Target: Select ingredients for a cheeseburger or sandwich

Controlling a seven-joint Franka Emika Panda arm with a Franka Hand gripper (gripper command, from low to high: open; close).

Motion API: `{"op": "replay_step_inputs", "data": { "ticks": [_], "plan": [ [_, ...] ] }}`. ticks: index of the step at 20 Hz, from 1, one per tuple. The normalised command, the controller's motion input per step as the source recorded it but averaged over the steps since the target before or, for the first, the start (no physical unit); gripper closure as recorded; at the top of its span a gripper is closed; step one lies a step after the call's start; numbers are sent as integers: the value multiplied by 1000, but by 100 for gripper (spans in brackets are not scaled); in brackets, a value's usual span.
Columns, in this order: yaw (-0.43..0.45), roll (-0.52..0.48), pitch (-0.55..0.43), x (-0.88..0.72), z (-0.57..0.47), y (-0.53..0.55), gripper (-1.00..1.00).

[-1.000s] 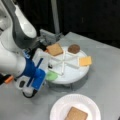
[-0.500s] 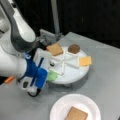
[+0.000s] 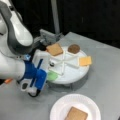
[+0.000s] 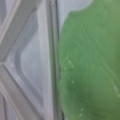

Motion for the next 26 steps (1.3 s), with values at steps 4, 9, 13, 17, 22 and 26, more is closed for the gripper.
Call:
{"op": "replay_step_inputs", "data": {
  "ticks": [4, 9, 13, 17, 22, 26],
  "plan": [
    [115, 260, -69, 115, -69, -288, -100],
    [121, 259, -64, 120, -54, -254, -100],
    [116, 239, -63, 139, -72, -210, -100],
    [97, 240, -66, 151, -73, -199, -100],
    [89, 233, -62, 159, -71, -204, -100],
    [72, 204, -42, 191, -63, -191, 100]
  ]
}}
